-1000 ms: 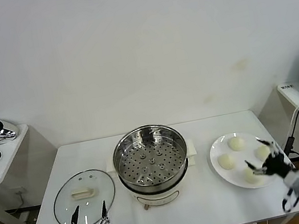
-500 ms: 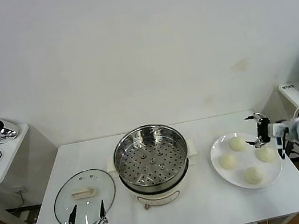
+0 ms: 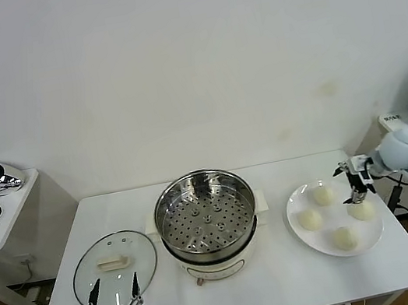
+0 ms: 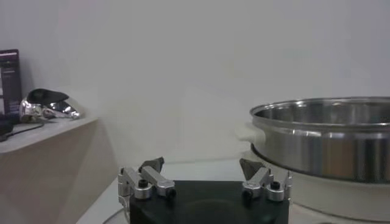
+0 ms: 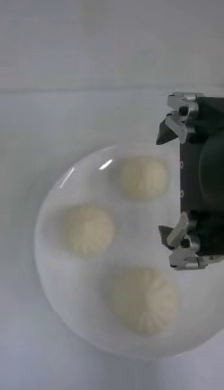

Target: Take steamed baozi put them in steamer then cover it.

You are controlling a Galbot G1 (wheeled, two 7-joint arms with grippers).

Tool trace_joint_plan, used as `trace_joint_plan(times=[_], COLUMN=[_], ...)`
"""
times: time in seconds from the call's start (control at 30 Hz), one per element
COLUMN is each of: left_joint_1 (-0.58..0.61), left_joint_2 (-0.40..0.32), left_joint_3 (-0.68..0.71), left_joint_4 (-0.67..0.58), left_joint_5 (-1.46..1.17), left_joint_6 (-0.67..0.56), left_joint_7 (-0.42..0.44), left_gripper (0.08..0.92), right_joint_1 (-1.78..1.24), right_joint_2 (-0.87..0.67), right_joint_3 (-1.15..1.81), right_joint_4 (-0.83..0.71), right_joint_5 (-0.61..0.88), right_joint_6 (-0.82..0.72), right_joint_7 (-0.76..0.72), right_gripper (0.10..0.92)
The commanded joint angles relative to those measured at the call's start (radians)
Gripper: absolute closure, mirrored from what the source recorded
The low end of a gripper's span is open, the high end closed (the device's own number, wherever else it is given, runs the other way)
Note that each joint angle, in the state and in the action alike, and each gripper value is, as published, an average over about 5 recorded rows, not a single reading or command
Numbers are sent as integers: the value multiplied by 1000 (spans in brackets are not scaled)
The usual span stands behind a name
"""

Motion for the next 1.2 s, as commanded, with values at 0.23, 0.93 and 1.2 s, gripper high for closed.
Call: trace_joint_plan(times=[0.23, 0.93, 1.2], left_joint_1=[-9, -18, -13], left_joint_2=[-2, -2, -6], left_joint_3=[-3, -1, 1], left_joint_4=[14, 33, 31], left_joint_5=[18, 35, 43], left_joint_6=[-3, -26, -33], left_joint_7=[3, 3, 2], left_gripper=[177, 177, 177], right_joint_1=[114, 80, 75], right_joint_2=[207, 303, 302], right_joint_3=[-74, 6, 25], right_joint_4=[-319, -441, -451], right_joint_5=[-149, -205, -225], right_joint_6=[70, 46, 38], right_joint_7=[-58, 32, 49], right_gripper=[203, 203, 285])
